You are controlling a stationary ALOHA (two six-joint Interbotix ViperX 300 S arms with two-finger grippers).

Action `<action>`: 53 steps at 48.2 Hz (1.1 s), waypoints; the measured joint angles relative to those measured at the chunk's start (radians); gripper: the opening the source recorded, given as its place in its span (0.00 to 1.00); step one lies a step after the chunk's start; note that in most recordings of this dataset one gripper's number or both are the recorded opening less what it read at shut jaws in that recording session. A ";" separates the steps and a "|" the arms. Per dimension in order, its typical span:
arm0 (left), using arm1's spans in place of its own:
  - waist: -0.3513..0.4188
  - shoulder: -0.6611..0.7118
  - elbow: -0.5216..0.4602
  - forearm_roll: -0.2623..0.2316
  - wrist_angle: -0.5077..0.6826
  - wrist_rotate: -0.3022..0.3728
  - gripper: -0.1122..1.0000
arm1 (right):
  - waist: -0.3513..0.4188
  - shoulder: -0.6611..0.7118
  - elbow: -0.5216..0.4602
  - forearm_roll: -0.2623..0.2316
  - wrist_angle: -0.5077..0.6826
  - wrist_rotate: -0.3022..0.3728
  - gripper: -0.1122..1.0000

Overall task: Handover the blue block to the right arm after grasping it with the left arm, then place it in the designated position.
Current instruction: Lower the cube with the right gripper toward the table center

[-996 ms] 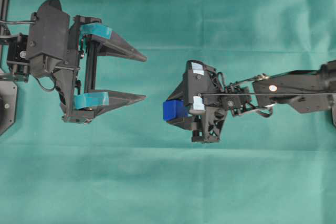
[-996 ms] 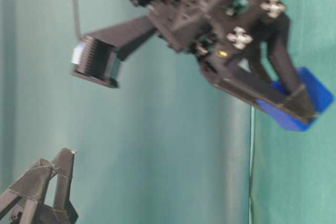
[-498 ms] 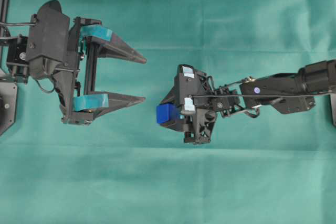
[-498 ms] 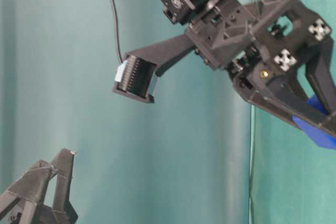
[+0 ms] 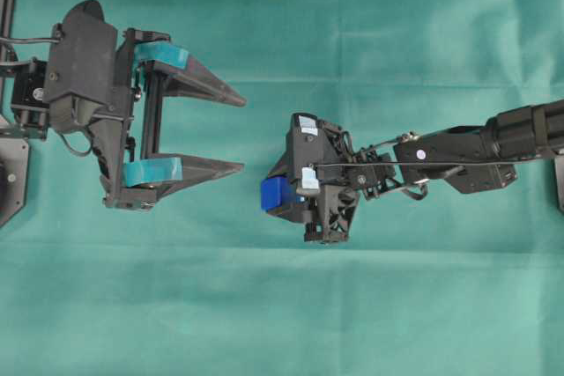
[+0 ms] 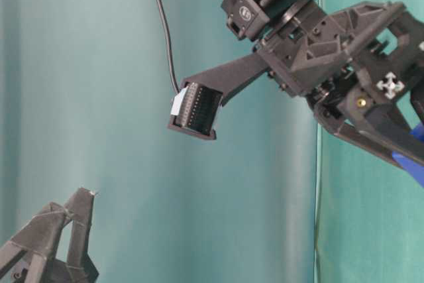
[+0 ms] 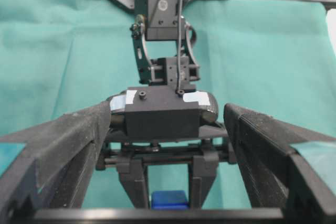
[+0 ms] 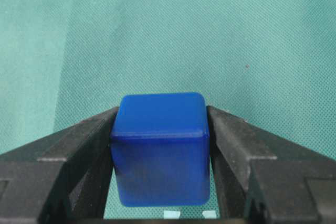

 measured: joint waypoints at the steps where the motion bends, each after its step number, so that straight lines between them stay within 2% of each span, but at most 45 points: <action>1: 0.000 0.000 0.000 0.000 0.000 0.000 1.00 | 0.000 0.000 0.000 0.000 0.000 0.000 0.57; 49: 0.003 0.000 0.000 0.000 0.000 0.002 1.00 | 0.002 0.000 0.000 0.000 -0.002 0.003 0.58; 50: 0.003 0.000 0.000 0.000 0.000 0.002 1.00 | 0.002 0.000 0.000 0.000 -0.002 0.005 0.60; 53: 0.002 0.000 0.000 0.000 0.000 0.002 1.00 | 0.002 0.000 0.000 0.006 -0.002 0.008 0.75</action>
